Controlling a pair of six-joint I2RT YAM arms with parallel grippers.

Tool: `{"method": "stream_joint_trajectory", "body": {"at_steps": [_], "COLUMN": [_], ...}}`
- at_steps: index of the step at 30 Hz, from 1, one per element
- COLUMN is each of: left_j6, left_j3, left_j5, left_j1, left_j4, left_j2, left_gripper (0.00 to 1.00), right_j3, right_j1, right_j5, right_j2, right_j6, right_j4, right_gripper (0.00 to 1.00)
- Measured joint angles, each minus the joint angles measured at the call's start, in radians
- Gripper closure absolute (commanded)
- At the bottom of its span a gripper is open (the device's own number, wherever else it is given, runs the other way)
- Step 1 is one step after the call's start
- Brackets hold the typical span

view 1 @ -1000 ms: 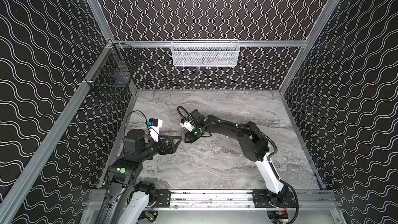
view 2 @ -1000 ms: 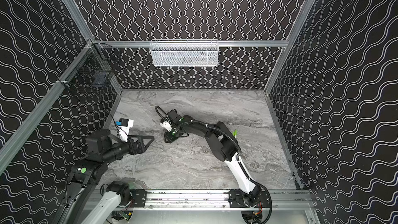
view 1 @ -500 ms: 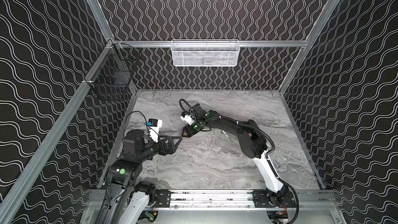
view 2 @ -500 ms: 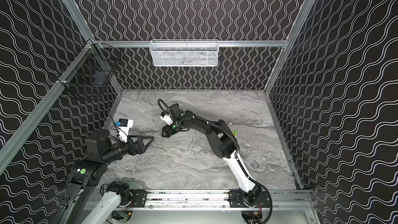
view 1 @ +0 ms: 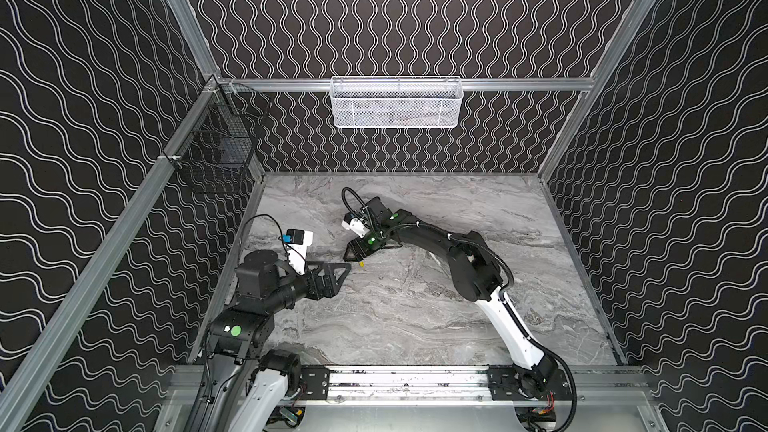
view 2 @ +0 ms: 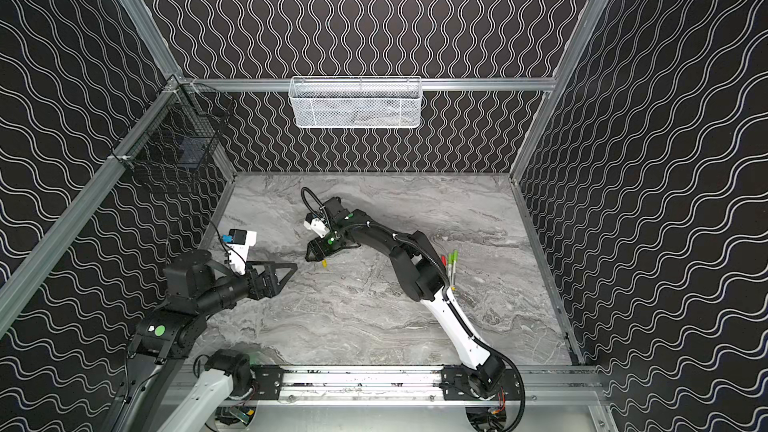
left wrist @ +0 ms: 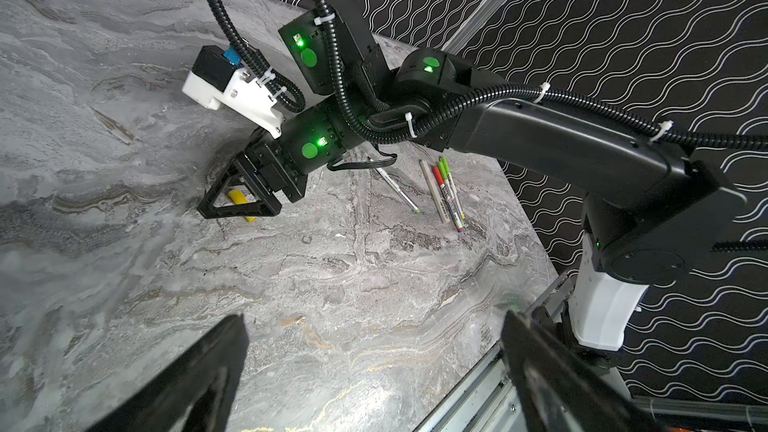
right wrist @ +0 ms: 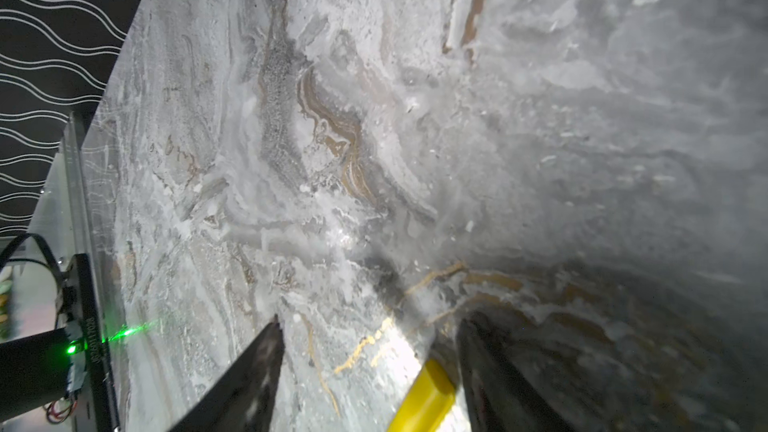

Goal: Insert the pens into the pen caps
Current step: 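Grasp the yellow cap with the right gripper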

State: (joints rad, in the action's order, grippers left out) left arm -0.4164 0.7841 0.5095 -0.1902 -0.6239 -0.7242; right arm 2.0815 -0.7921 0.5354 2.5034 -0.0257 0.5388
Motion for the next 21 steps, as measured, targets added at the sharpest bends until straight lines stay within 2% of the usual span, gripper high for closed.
{"method": "stream_joint_trajectory", "body": {"at_steps": [13,21], "left_j6": [0.0,0.0], "left_j3": [0.0,0.0], "left_j5": [0.001,0.001], "left_j1": [0.0,0.0], "left_j4": [0.0,0.001], "left_j2": [-0.006,-0.002], "left_gripper": [0.01,0.01], "right_j3": [-0.161,-0.286], "right_j1": [-0.04,-0.05], "right_j5": [0.021,-0.134], "right_j2": [-0.106,-0.205], "right_j6": [0.044,-0.001], "right_j4": [0.021,0.008], "right_gripper": [0.33,0.32]}}
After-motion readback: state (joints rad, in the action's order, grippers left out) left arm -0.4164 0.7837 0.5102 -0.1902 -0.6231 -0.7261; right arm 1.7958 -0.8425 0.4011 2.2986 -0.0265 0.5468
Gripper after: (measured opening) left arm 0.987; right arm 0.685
